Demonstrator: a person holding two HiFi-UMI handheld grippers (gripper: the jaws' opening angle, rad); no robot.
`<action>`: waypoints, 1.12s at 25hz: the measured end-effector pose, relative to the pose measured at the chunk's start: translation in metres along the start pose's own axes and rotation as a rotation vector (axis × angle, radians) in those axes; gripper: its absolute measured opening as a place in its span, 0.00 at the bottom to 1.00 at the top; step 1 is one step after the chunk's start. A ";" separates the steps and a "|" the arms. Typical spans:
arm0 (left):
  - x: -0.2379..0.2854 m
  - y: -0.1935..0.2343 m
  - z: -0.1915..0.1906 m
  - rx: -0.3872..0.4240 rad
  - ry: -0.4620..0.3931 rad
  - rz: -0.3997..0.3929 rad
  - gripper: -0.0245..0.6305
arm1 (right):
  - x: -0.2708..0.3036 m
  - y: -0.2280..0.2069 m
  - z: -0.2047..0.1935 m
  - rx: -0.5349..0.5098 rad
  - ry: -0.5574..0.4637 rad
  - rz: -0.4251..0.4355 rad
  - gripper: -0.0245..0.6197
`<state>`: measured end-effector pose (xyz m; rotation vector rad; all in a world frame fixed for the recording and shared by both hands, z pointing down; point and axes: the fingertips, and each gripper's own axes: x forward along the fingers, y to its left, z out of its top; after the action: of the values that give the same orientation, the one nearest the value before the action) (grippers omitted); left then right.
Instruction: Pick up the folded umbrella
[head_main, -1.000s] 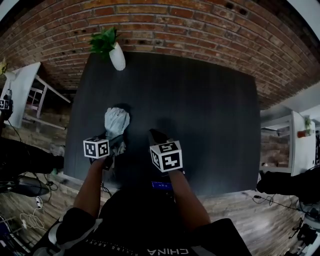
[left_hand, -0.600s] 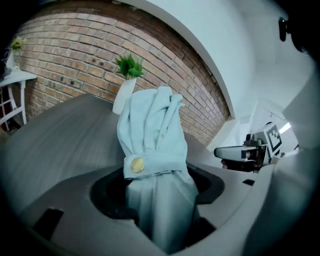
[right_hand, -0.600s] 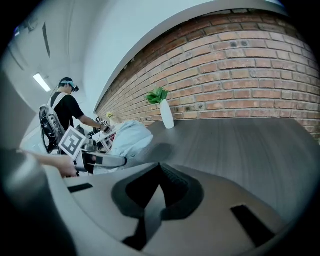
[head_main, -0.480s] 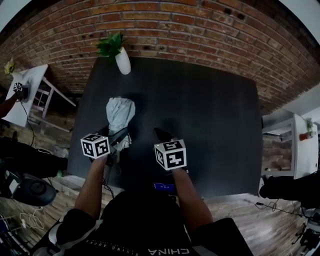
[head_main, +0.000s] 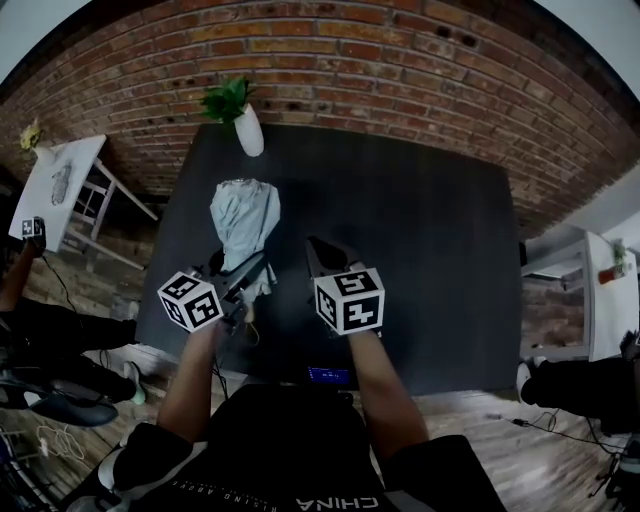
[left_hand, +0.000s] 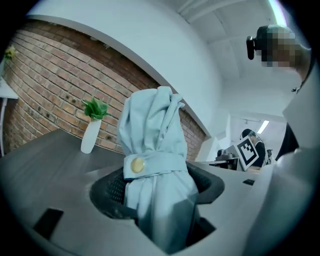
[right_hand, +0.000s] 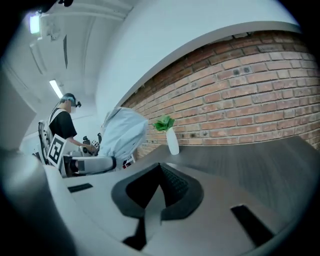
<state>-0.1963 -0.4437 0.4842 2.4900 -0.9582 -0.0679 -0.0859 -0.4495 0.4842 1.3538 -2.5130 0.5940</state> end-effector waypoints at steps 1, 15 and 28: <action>-0.002 -0.005 -0.001 -0.005 -0.008 -0.007 0.49 | -0.004 0.001 0.002 0.008 -0.014 0.003 0.05; -0.034 -0.068 -0.033 -0.084 -0.119 -0.087 0.49 | -0.052 0.000 -0.038 0.054 -0.032 0.046 0.05; -0.049 -0.083 -0.038 -0.085 -0.103 -0.168 0.49 | -0.083 -0.007 -0.045 0.108 -0.090 -0.019 0.05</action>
<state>-0.1741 -0.3425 0.4758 2.5026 -0.7672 -0.2879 -0.0345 -0.3707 0.4948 1.4722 -2.5686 0.6891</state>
